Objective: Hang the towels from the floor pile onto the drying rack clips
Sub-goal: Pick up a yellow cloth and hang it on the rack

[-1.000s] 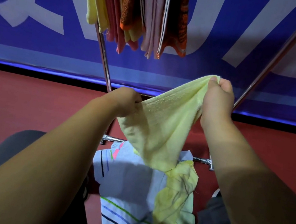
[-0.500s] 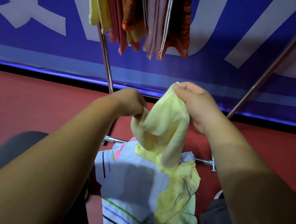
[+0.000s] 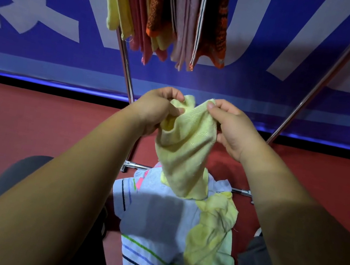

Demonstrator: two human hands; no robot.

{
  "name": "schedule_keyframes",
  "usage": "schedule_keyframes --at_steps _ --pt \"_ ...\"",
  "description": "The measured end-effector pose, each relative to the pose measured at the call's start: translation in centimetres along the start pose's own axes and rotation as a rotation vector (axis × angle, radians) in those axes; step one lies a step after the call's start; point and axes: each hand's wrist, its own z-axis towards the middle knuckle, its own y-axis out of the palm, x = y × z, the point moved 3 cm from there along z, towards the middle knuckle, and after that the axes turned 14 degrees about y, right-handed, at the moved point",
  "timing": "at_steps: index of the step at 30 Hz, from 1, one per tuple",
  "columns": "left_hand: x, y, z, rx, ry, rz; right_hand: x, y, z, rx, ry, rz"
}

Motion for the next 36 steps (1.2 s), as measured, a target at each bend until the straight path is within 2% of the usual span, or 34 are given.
schedule_keyframes --at_steps 3,5,8,11,13,17,19,22,26,31,36 --pt "-0.1 0.5 0.3 -0.128 0.012 -0.125 0.1 0.3 0.0 -0.123 0.032 0.092" --pt "-0.3 0.5 0.5 -0.144 0.018 -0.168 0.2 0.5 0.0 -0.164 0.051 0.142" --pt "0.0 0.4 0.5 -0.100 0.023 -0.156 0.1 0.6 0.3 -0.125 0.021 0.178" --pt "0.2 0.5 0.3 -0.090 0.027 -0.099 0.0 0.2 0.6 -0.003 -0.010 0.137" --pt "0.0 0.5 0.3 -0.099 0.047 0.024 0.0 -0.3 0.9 0.103 -0.032 0.066" --pt "0.0 0.0 0.2 -0.163 0.262 0.744 -0.5 -0.9 0.9 0.333 -0.100 -0.127" --pt "-0.1 0.0 0.2 -0.247 0.300 0.958 -0.8 -1.1 0.5 0.401 -0.137 -0.211" --pt "-0.1 -0.3 0.1 -0.282 0.229 1.044 -1.0 -1.3 0.0 0.444 -0.169 -0.292" --pt "0.7 -0.7 -0.1 -0.224 0.224 1.064 -1.0 -1.7 -0.1 0.493 -0.190 -0.367" --pt "1.1 -1.4 -0.2 -0.174 0.137 1.050 -1.2 -2.7 -0.1 0.579 -0.214 -0.405" --pt "1.7 -1.9 -1.0 -0.152 0.229 1.087 -1.7 -3.0 -0.6 0.555 -0.180 -0.402"
